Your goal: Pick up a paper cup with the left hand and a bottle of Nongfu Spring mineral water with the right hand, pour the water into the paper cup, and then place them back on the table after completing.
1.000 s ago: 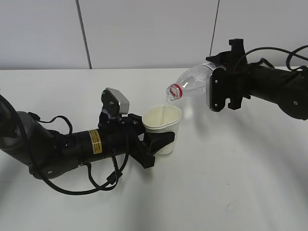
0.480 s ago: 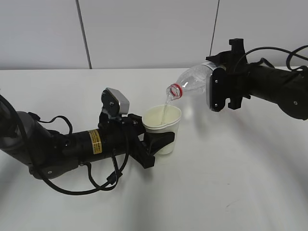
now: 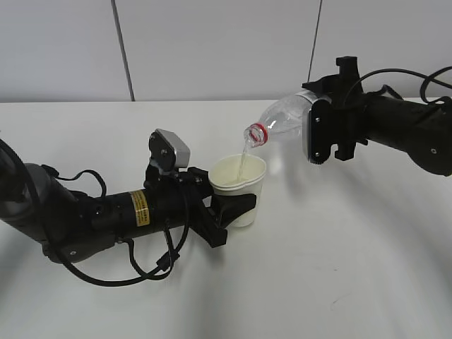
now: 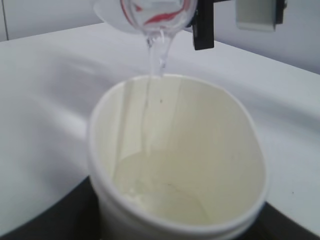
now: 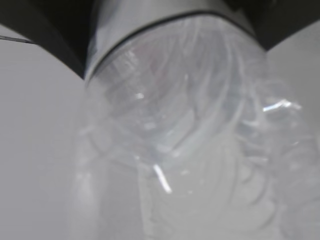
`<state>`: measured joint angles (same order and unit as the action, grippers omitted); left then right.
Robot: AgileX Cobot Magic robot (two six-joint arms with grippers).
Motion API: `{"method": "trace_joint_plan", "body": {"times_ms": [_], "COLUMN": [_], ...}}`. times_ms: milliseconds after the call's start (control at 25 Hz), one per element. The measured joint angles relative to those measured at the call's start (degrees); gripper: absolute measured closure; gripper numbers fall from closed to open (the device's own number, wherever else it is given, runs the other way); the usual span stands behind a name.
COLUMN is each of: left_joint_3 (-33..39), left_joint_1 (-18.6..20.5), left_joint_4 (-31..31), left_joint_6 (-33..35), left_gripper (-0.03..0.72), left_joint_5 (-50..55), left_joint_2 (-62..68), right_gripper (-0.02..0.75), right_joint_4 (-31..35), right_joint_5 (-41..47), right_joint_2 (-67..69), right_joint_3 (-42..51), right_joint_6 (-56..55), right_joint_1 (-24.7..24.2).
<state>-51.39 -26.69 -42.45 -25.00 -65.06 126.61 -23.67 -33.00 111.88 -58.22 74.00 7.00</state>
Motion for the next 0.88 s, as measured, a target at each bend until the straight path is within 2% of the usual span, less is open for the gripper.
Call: {"method": "trace_joint_plan", "body": {"times_ms": [880], "left_joint_3": [0.0], "left_joint_1": [0.0], "left_joint_4": [0.0], "left_joint_6": [0.0], "left_gripper": [0.295], "left_joint_5": [0.4], "left_joint_2": [0.0], "right_gripper": [0.287], "right_joint_4": [0.0], "right_joint_5": [-0.2], "right_joint_2": [0.0], "right_joint_3": [0.0], "right_joint_6": [0.8], "right_joint_1": [0.0]}}
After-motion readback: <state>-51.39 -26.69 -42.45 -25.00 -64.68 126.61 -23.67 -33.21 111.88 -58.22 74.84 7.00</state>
